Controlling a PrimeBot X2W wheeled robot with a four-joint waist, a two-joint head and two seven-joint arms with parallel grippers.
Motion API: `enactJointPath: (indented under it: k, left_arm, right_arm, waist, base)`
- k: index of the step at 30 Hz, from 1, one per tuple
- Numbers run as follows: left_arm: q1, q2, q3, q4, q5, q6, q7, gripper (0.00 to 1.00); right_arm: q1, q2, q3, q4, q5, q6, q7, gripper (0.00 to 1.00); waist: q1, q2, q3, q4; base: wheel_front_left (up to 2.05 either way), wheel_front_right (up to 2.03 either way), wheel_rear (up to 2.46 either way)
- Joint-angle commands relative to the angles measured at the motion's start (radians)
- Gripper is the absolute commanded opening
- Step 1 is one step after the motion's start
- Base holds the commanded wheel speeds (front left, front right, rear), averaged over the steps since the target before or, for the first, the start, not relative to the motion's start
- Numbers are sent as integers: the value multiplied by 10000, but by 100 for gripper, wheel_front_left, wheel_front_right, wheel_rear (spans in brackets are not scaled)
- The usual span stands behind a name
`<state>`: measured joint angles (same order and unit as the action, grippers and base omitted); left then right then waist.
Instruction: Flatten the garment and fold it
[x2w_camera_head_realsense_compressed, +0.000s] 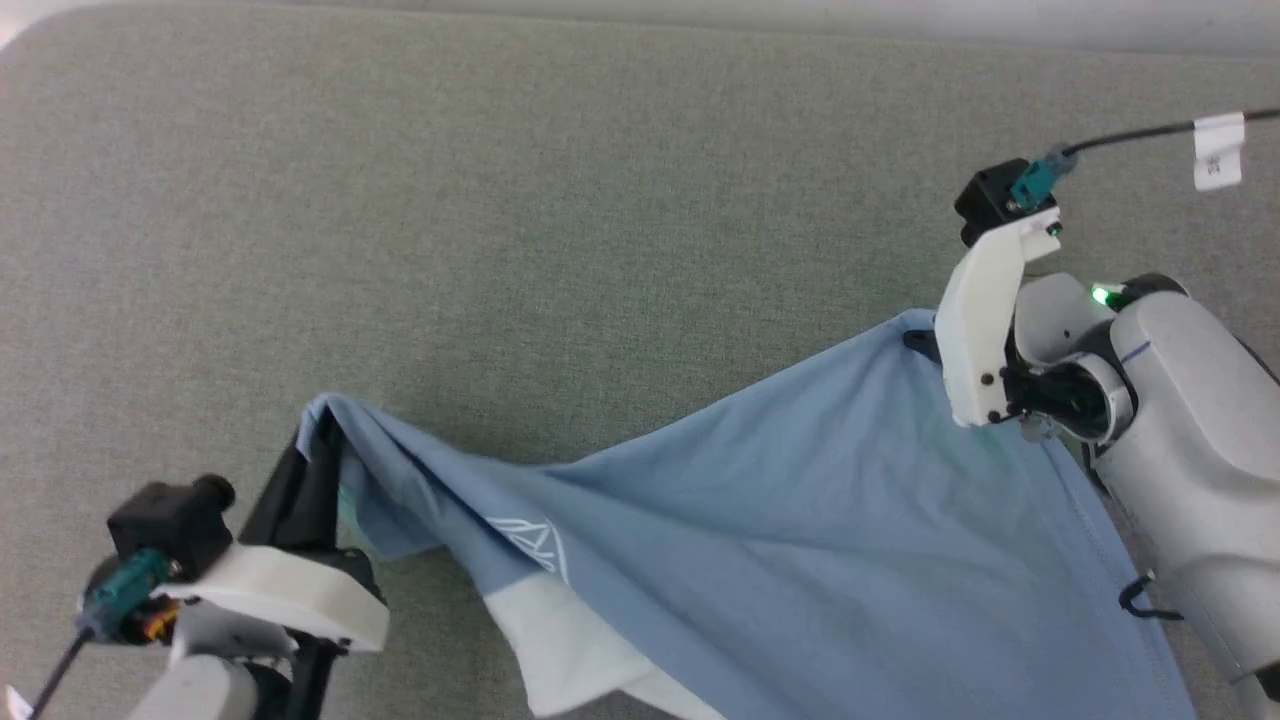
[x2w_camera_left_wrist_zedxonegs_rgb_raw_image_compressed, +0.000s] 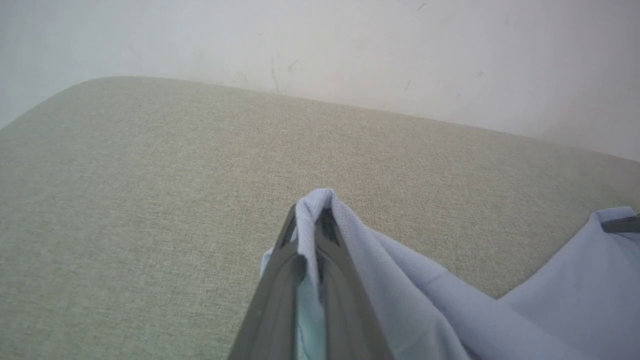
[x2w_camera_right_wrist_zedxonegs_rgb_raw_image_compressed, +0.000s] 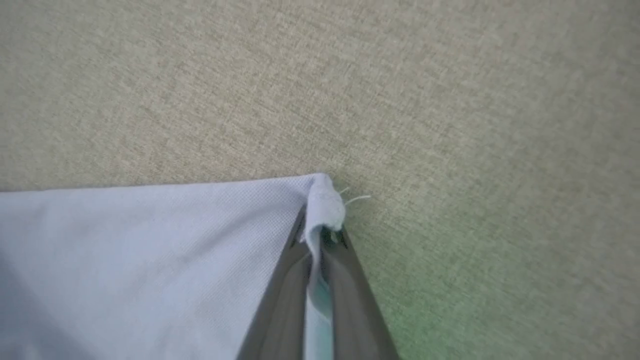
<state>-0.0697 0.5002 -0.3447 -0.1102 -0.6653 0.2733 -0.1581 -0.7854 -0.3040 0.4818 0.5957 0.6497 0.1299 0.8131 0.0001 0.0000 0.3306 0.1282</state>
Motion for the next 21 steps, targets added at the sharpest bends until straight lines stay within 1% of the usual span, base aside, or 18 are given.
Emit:
enactJointPath:
  k: [1,3,6,9,11,13,16,21]
  left_arm:
    - [-335,294,84,-10,178,-69,55,0]
    - [-599,587,156,-114,311,-109,201,0]
    - [-1212,996,253,-336,474,-218,519,0]
    - [-2092,1325,380,-413,557,-410,839,0]
    - [-2838,1479,460,-231,567,-605,1023,0]
    - [-3683,1528,459,187,531,-901,1174,0]
    - [-5079,1468,326,1190,538,-1419,1332,0]
    - [-7522,1209,184,3440,750,-2151,1094,0]
  right_arm:
    - [529,-74,291,75,265,8,-372,0]
    - [417,-273,229,-158,520,8,-1130,0]
    - [181,-642,116,-464,525,8,-2296,0]
    - [-97,-864,-136,-638,312,8,-3328,0]
    - [-337,-957,-365,-649,105,8,-3877,0]
    - [-624,-957,-632,-580,-86,8,-4244,0]
    - [-1222,-897,-1039,-353,-450,8,-4626,0]
    - [-2649,-725,-1730,149,-1235,8,-5249,0]
  waist:
    - [-1,0,-355,-10]
    - [-1,0,-646,-12]
    - [-1,0,-1113,-86]
    - [-1,0,-1539,-251]
    - [-1,0,-1776,-387]
    - [-1,0,-1929,-545]
    - [-1,0,-1957,-792]
    - [-1,0,-1375,-1195]
  base:
    - [0,0,0]
    - [0,0,0]
    - [0,0,0]
    - [0,0,0]
    - [0,0,0]
    - [0,0,0]
    - [0,0,0]
    - [0,0,0]
